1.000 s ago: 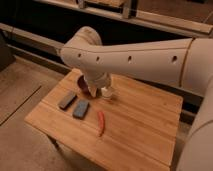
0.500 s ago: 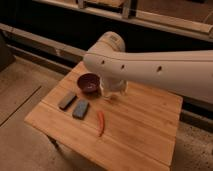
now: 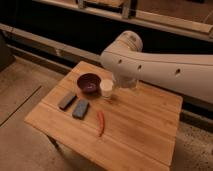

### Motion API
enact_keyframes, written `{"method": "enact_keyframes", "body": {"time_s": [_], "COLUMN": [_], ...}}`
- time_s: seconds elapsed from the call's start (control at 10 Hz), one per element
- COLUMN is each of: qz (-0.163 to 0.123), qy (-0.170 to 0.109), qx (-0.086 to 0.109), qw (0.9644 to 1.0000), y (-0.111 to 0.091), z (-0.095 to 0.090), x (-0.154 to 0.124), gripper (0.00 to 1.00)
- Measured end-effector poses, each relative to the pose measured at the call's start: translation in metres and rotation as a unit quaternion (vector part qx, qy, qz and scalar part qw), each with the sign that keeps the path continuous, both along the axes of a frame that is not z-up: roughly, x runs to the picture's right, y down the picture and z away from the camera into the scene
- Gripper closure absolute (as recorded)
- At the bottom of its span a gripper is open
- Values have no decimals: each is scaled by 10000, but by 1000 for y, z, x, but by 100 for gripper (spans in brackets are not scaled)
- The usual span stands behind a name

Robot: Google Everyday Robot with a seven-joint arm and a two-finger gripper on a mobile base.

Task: Place the ceramic cup in the ceramic bowl

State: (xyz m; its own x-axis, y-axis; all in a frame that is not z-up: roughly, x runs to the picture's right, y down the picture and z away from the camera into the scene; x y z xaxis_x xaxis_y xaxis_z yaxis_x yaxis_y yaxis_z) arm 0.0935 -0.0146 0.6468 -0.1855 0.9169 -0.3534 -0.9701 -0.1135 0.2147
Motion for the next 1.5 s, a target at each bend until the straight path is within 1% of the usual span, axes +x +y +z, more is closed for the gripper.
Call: {"method": "enact_keyframes", "body": {"time_s": [0.4, 0.6, 0.7, 0.8, 0.9, 1.3, 1.5], "qz": [-47, -37, -17, -1, -13, -107, -58], "qy": [-442, -505, -509, -509, -544, -901, -967], "qx": [61, 50, 9, -64, -144, -495, -621], "qw": [9990, 9987, 9987, 9987, 9984, 9946, 9934], "y": [-43, -55, -59, -60, -60, -55, -49], "z": [39, 52, 59, 66, 73, 110, 125], "x": [-9, -4, 1, 4, 2, -33, -42], "gripper": [35, 35, 35, 35, 35, 35, 35]}}
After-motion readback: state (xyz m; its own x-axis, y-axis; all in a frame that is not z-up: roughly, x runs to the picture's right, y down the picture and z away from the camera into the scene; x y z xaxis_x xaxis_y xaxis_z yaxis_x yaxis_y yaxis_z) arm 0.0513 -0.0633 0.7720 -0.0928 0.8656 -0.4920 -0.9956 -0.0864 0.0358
